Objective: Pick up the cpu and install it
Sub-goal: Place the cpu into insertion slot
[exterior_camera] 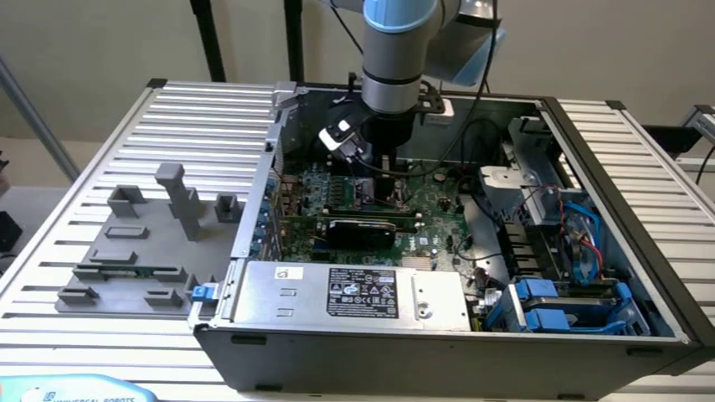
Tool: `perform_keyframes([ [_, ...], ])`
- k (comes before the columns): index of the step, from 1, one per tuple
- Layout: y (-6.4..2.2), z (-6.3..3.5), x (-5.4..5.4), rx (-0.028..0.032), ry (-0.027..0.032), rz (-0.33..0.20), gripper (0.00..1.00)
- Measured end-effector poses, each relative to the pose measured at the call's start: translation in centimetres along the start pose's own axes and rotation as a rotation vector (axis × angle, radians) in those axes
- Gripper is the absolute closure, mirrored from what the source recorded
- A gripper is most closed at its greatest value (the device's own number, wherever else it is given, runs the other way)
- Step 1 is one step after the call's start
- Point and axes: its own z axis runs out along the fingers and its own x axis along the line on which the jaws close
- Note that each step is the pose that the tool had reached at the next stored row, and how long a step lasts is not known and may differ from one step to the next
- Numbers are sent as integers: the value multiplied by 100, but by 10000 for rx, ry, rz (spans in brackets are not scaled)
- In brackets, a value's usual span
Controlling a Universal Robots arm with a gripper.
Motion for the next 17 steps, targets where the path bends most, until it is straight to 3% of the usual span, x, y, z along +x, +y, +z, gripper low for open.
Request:
perform_keyframes([
  [17, 17, 42, 1, 11, -2, 1, 45],
])
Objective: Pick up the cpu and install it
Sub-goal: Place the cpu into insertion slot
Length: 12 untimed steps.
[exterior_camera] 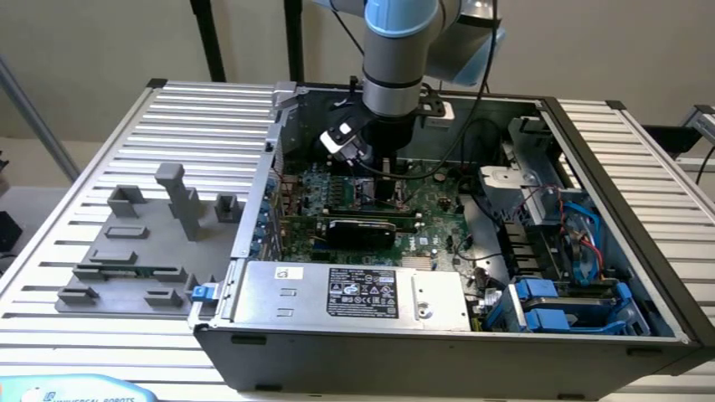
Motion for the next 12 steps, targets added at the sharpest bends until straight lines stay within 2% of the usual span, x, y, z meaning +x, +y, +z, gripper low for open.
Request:
perform_keyframes([
  [12, 0, 8, 12, -1, 1, 3, 45],
])
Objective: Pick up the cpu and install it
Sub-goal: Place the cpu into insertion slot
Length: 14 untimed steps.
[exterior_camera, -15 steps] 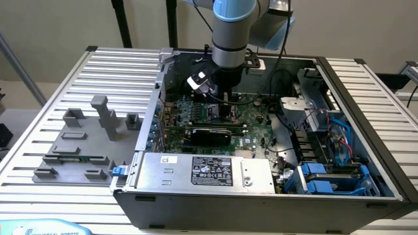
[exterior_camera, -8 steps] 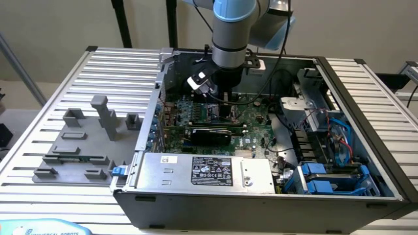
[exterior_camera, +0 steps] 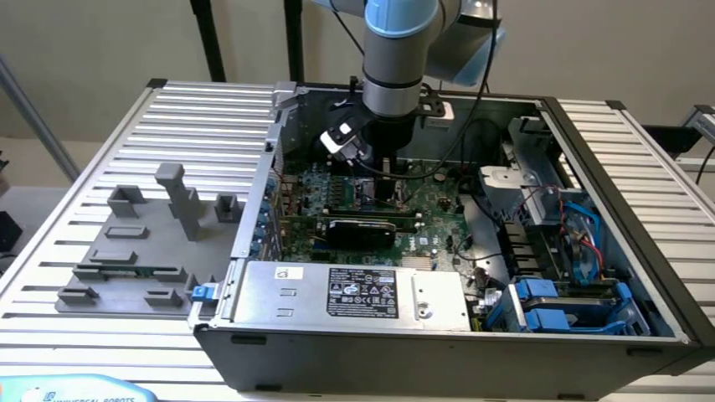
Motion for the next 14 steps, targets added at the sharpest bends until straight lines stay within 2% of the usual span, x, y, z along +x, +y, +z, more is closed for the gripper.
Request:
perform_keyframes([
  [14, 4, 11, 0, -1, -2, 77, 45],
])
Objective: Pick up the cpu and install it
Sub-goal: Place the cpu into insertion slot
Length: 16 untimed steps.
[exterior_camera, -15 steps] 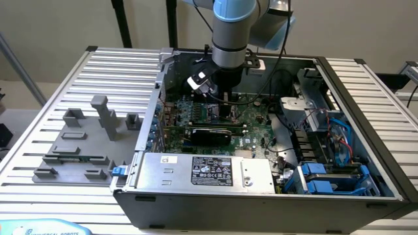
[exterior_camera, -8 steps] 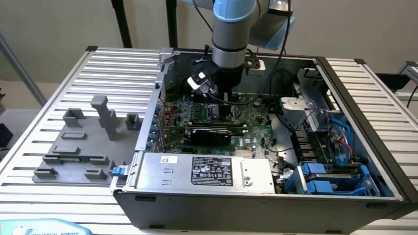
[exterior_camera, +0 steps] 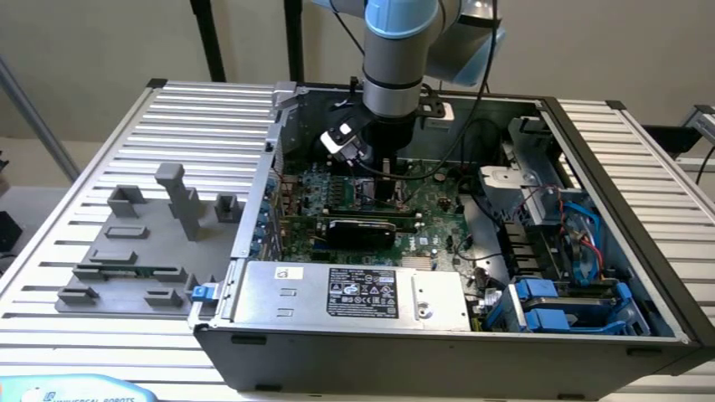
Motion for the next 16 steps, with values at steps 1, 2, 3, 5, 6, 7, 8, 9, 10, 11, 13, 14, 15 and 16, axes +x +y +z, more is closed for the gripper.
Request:
perform_keyframes([
  [1, 0, 0, 0, 0, -1, 7, 45],
  [2, 0, 0, 0, 0, -1, 14, 45],
  [3, 0, 1, 0, 0, -1, 20, 45],
  [5, 0, 1, 0, 0, -1, 29, 45],
  [6, 0, 1, 0, 0, -1, 34, 45],
  [7, 0, 1, 0, -1, 0, 38, 45],
  [8, 0, 2, 0, -1, 1, 41, 45],
  [9, 0, 1, 0, -2, 0, 44, 44],
  [10, 0, 1, 0, -2, 0, 47, 37],
  [11, 0, 1, 0, -2, 0, 49, 37],
  [13, 0, 1, 0, -1, -1, 51, 37],
  [14, 0, 1, 0, 1, -1, 51, 37],
  [15, 0, 0, 0, 3, 0, 52, 37],
  [16, -1, -1, 0, 7, 4, 53, 37],
])
